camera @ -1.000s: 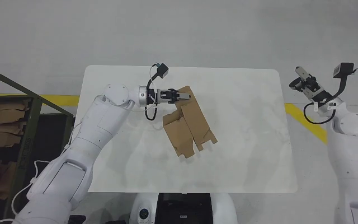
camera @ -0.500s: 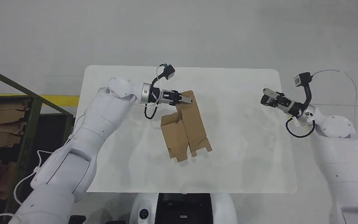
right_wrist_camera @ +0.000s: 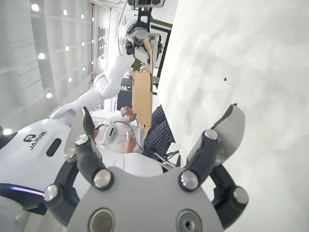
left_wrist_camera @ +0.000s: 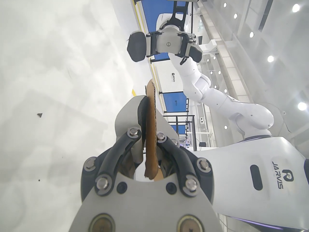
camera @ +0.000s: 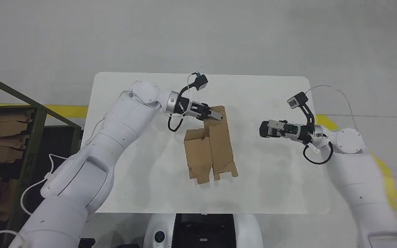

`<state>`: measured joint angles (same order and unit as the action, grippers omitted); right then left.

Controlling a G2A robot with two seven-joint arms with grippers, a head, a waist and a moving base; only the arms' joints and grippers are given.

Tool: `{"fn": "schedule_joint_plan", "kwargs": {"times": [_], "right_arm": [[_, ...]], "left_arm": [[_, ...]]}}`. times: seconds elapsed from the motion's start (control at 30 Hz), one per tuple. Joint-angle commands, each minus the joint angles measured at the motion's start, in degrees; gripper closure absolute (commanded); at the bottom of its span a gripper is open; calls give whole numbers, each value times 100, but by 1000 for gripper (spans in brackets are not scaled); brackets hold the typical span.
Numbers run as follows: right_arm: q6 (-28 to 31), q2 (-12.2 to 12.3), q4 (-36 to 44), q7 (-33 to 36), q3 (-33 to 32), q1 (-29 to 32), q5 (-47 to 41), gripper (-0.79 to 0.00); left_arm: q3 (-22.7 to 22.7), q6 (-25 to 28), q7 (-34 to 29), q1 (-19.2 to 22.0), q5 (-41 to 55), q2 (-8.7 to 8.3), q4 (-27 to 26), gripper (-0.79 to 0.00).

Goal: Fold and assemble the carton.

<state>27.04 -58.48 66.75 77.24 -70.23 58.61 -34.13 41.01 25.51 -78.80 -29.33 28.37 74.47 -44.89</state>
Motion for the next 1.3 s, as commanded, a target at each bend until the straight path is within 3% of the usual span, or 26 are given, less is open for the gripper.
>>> {"fn": "schedule_joint_plan", "kwargs": {"times": [0.0, 0.67, 0.93, 1.27], "right_arm": [[-117, -27, 5, 117, 84, 8, -322, -785], [-217, -49, 23, 4, 127, 26, -429, -785], [-312, -232, 415, -215, 849, -46, -157, -785], [-88, -421, 94, -358, 1324, -317, -78, -785]], "left_arm": [[-95, -43, -42, 24, 96, 20, 22, 0], [-204, 23, 24, 106, 231, 63, 158, 0], [-192, -194, 163, -25, -20, 37, -187, 0], [-199, -273, 0, -73, -98, 85, -287, 0]]}}
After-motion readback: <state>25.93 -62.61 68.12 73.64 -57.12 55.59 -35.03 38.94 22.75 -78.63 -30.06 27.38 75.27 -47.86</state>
